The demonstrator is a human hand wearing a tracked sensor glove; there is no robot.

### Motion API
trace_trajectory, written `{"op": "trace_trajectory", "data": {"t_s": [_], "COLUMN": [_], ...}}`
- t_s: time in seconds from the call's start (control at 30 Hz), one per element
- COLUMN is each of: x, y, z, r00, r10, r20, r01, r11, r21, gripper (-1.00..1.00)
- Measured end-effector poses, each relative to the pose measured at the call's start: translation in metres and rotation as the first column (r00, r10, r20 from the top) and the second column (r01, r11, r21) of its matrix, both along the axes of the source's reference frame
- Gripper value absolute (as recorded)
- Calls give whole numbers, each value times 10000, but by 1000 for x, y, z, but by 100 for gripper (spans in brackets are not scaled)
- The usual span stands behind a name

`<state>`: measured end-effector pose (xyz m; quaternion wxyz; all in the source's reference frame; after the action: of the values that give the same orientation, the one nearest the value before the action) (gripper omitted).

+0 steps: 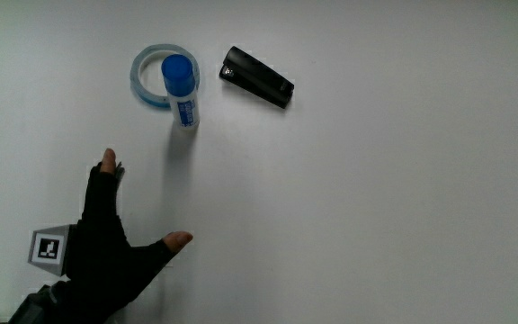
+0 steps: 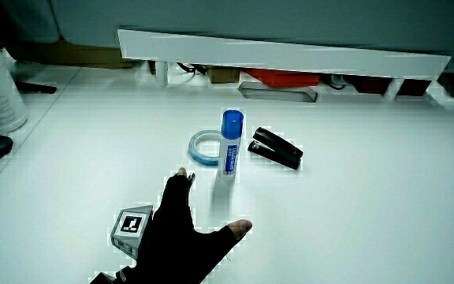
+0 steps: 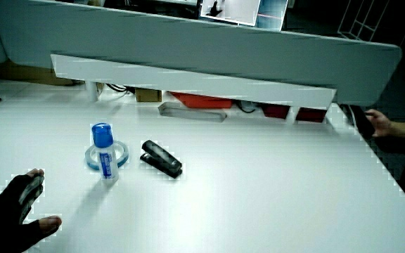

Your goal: Pick glue

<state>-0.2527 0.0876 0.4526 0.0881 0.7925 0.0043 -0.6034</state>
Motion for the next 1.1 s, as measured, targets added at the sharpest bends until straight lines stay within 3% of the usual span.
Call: {"op": "trace_trajectory", "data": {"t_s": [0.13,0.17,0.27,0.4,0.43,0.47,0.5,0.53,0.6,0.63,0.7,0.77,0.83,0.87,0.97,1.03,1.1], "x": [-1,-5,-2,-4,-15,-2,-1,0,3,-3,0,2,3,10,13,13,15], "y": [-11,-13,-23,-37,-40,-47,-52,-55,-64,-67,-74,-83,-90,-95,-107,-112,-118], "z": [-5,-1,-2,8,26,7,6,6,6,16,15,17,20,14,19,23,26], "r00": [10000,9989,9996,9963,9729,9952,9934,9908,9903,9720,9758,9739,9678,9887,9916,9852,9901], "r10": [-7,62,21,51,236,219,244,179,228,285,82,18,-76,-248,-329,-524,-599], "r20": [54,463,278,861,2301,952,1118,1341,1369,2330,2187,2271,2516,1480,1252,1629,1267], "r01": [6,-75,-27,-30,-182,-213,-250,-153,-220,-222,80,151,379,367,443,754,757], "r11": [9999,9996,9997,9997,9995,9997,9997,9997,9997,9993,9973,9973,9925,9963,9950,9875,9894], "r21": [113,261,231,-237,-256,-77,37,-203,-74,-293,-729,-724,-1159,-783,-895,-1384,-1241], "gripper": [0,0,0,0,0,0,0,0,0,0,0,0,0,0,0,0,0]}}
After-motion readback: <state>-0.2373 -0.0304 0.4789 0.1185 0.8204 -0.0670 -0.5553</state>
